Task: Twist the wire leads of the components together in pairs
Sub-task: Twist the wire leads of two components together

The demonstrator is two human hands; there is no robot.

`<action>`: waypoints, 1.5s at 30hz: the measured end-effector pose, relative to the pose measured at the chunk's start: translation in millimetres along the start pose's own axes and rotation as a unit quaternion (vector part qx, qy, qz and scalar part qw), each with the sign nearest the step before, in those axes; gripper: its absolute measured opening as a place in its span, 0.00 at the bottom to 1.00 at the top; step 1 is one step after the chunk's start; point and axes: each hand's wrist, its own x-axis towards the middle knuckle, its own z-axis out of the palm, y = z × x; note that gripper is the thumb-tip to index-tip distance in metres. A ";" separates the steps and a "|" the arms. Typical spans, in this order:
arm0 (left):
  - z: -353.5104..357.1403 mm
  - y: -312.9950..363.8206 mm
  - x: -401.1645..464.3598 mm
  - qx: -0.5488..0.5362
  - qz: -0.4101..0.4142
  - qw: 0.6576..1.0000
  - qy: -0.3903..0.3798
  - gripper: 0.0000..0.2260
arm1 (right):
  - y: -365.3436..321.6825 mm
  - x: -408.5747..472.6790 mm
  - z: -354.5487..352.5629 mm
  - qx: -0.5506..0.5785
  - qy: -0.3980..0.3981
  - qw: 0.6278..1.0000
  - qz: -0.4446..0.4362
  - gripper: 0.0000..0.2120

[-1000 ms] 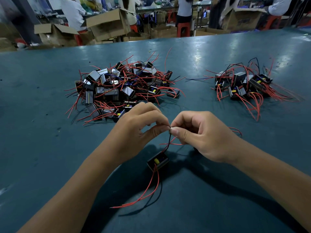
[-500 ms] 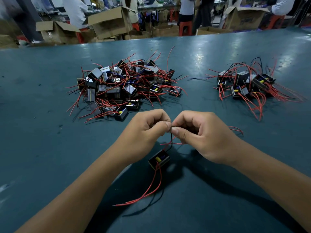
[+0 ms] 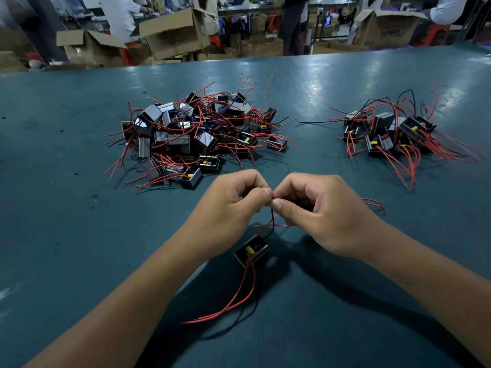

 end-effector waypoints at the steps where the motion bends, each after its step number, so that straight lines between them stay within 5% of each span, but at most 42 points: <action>1: 0.9 -0.1 0.5 -0.010 -0.009 1.000 0.005 0.10 | 0.1 0.4 -0.7 -0.003 0.001 1.000 -0.002 0.04; 8: -7.7 -21.2 7.0 -0.022 -0.089 0.996 0.012 0.10 | -1.0 6.6 -19.5 0.108 -0.051 0.990 0.074 0.09; 13: -6.3 -30.4 6.9 0.027 -0.118 0.992 -0.038 0.04 | 8.4 13.8 -32.4 0.053 0.066 0.993 0.080 0.08; 15: -6.8 -28.2 6.1 0.025 -0.113 0.992 -0.053 0.01 | 13.5 13.4 -34.1 -0.003 0.036 0.995 0.090 0.02; 21: -6.2 -24.3 2.0 0.058 -0.126 0.985 -0.098 0.13 | 9.9 9.1 -36.8 -0.056 -0.076 0.991 0.098 0.13; 27: 4.3 -21.3 3.4 0.025 -0.116 0.985 -0.122 0.10 | 4.4 5.5 -27.1 -0.089 -0.134 0.981 0.107 0.22; 45: -0.1 -23.7 6.3 -0.083 -0.159 0.984 0.013 0.05 | 5.5 6.2 -19.2 -0.159 -0.160 0.973 0.052 0.03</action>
